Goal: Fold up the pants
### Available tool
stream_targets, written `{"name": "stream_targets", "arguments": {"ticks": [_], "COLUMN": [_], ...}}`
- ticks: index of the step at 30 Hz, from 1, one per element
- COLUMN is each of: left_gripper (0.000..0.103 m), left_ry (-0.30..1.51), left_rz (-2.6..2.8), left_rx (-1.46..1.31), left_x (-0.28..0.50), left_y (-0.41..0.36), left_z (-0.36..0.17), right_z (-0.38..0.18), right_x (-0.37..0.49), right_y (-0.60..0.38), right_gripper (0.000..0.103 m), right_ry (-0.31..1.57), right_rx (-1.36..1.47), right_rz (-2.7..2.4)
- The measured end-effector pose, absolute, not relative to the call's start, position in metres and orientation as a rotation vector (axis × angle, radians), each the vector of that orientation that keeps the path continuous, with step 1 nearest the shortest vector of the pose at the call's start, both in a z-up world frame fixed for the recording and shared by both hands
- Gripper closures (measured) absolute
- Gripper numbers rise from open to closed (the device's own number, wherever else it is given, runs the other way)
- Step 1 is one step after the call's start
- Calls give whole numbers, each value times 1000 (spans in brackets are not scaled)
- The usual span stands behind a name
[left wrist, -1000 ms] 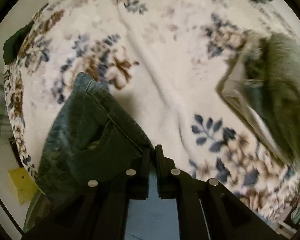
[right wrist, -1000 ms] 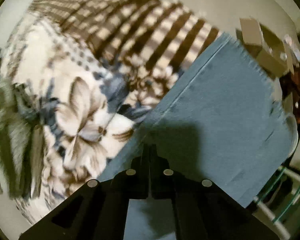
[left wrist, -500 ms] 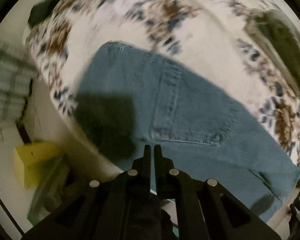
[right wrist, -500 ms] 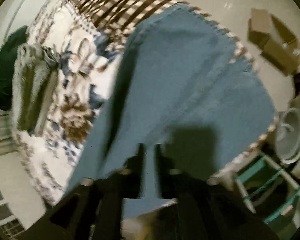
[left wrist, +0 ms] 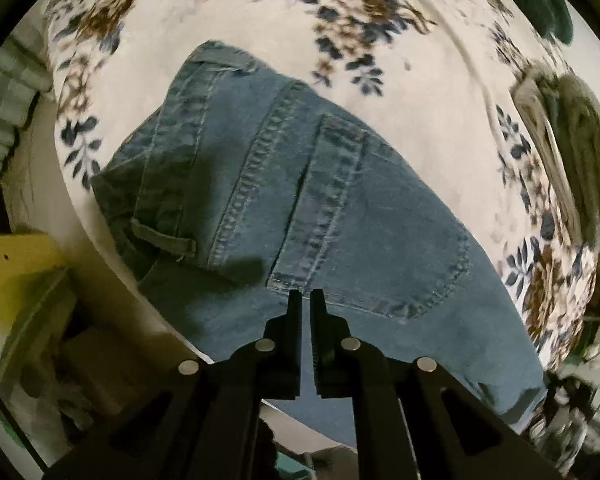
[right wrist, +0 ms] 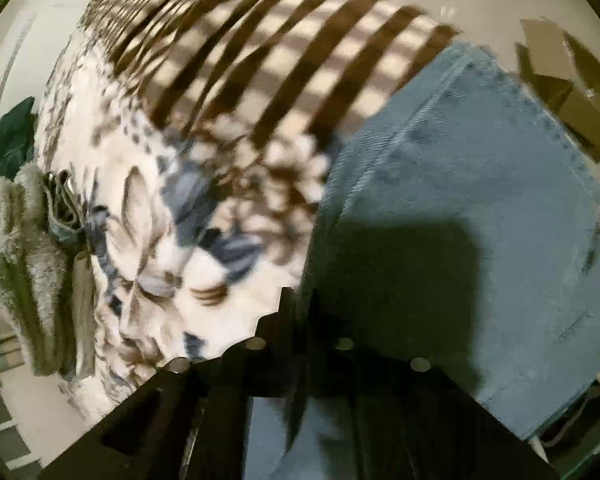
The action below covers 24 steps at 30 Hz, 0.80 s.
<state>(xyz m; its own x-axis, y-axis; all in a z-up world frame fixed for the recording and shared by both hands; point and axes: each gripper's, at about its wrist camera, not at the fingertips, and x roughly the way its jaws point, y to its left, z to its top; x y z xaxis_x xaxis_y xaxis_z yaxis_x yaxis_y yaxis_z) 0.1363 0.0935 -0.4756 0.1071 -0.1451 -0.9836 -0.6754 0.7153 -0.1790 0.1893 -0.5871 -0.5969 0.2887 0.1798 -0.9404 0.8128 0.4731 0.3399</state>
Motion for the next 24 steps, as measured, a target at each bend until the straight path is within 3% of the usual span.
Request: {"name": "stream_targets", "arguments": {"ticks": [3,8,13,16,18,21,24], "left_gripper": [100,100,99,92,90,89,79], "left_ry": [1376,1327,1309,1318,1318,1280,1227], "left_rz": [488,538,558,584,594,584,547], "left_rx": [-796,-870,-941,-972,-1026,-1094,-1125], "left_x": [113,84,76,77,77,77,75], "left_y": [108,138,158,170,178,184,183], "left_z": [-472,-471,-497,-520,-535,-545,-539], "right_z": [-561,-534,-575,-618,-631,-636,-639], "right_x": [149,54,1,-6,-4,-5,-5], "right_y": [-584,-570,-547,-544,-541,-539,-536], "right_gripper": [98,99,98,98,92,66,60], "right_ry": [1155,1188,1339,1449,1473,1461,1460], "right_rx": [1018,972,850,793,830,855,863], "right_rz": [-511,-543,-588,-560,-539,-525,-523]}}
